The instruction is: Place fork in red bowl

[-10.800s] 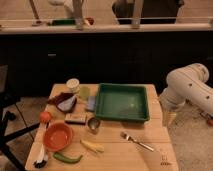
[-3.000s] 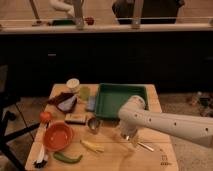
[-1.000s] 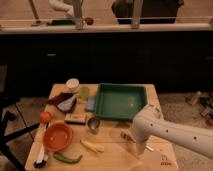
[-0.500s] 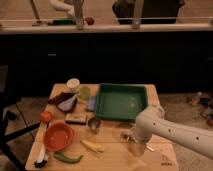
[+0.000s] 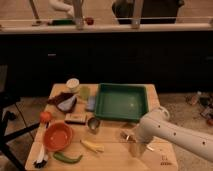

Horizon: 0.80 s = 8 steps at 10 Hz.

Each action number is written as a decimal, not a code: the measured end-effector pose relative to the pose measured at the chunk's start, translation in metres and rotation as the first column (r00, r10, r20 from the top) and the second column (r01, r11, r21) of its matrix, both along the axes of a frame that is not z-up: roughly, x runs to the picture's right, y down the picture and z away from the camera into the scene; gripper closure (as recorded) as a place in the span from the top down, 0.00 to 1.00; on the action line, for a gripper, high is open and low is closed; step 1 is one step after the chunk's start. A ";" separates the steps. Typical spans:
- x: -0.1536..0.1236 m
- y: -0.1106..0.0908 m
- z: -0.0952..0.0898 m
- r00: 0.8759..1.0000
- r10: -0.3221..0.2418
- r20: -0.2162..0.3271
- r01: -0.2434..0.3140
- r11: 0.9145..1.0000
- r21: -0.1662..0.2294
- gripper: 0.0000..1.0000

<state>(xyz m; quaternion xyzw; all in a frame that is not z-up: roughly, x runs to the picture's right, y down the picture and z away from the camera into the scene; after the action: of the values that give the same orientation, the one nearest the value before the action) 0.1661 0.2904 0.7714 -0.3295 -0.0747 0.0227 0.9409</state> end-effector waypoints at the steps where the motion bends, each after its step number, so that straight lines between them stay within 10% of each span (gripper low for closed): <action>1: 0.000 0.001 0.000 1.000 0.001 -0.007 -0.001 1.000 -0.004 0.80; 8: 0.009 0.008 0.005 0.995 0.056 -0.081 -0.064 0.994 -0.088 0.80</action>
<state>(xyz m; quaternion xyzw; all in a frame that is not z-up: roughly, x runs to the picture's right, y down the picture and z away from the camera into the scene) 0.1751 0.2989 0.7768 -0.3682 -0.0464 0.0673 0.9262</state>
